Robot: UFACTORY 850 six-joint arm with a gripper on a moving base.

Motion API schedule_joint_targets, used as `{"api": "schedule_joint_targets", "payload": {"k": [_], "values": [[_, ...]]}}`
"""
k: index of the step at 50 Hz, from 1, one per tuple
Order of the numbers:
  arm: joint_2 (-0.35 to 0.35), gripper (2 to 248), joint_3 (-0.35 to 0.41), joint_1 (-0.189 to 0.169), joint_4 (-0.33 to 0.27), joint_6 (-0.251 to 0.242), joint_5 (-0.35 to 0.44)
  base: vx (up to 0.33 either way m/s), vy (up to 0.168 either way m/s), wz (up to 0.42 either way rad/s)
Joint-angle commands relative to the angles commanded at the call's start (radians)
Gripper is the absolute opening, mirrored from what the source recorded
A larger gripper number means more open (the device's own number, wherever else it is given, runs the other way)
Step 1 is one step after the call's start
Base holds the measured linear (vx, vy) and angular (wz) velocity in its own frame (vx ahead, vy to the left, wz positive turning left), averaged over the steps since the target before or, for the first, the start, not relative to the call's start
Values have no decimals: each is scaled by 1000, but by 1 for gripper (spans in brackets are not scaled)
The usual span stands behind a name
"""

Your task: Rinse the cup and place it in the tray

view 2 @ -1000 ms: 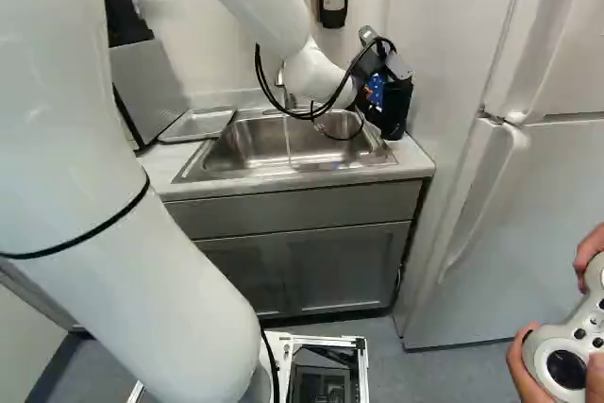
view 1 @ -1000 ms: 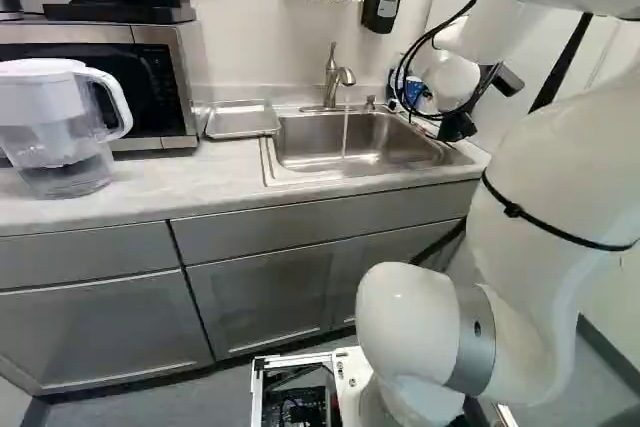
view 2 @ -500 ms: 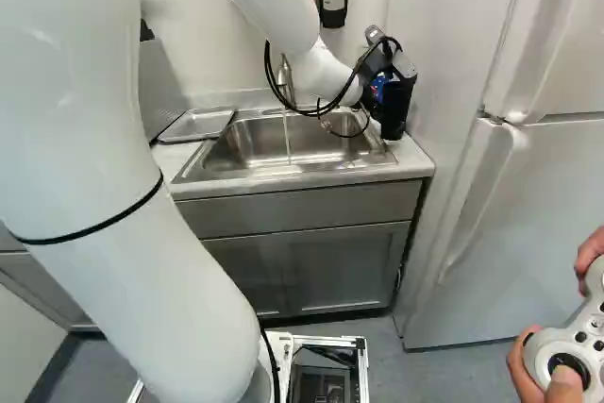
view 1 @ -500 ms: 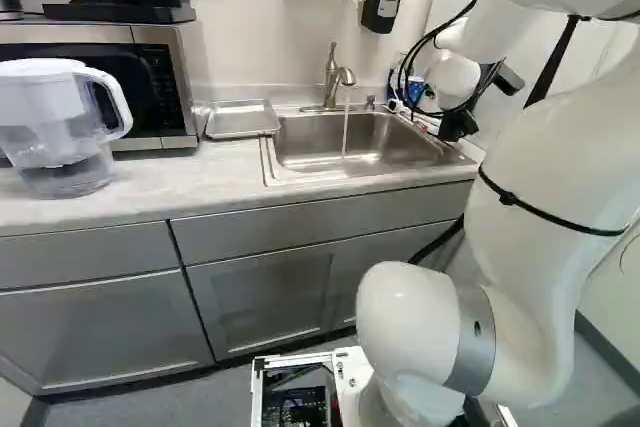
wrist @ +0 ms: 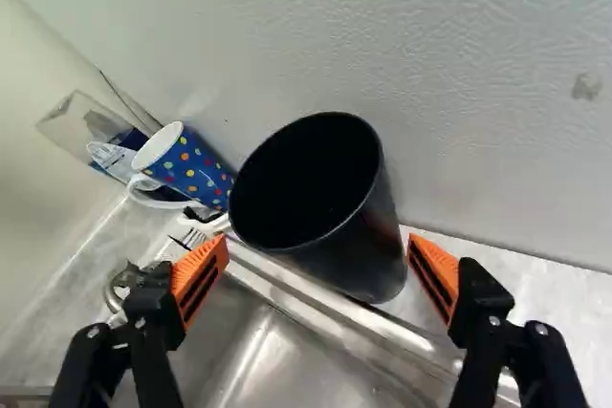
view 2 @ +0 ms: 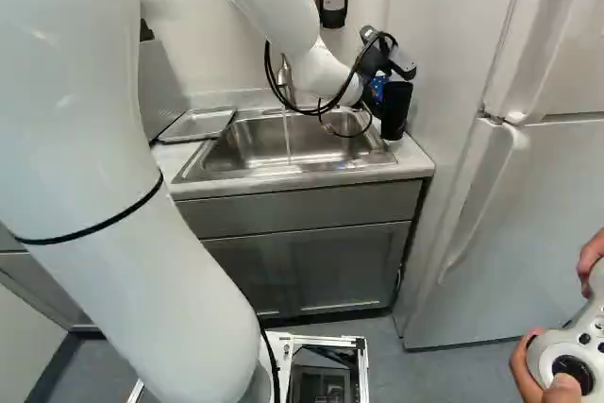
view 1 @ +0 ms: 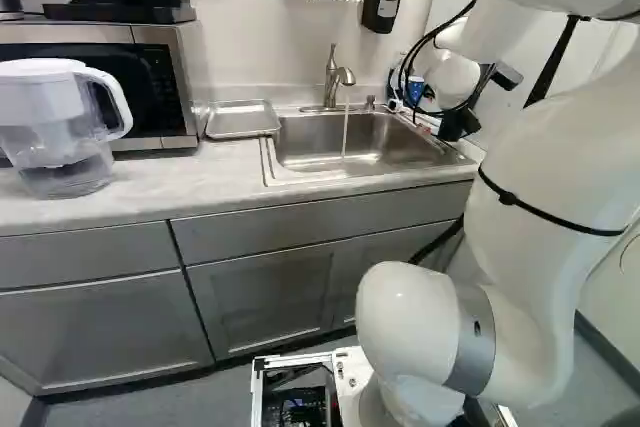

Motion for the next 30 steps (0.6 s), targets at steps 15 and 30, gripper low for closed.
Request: {"api": "schedule_joint_targets", "payload": {"k": [15,30], "values": [[0,247,0,0,0,-158,0,0,0,0],[0,247,0,0,0,-315,0,0,0,0]]}}
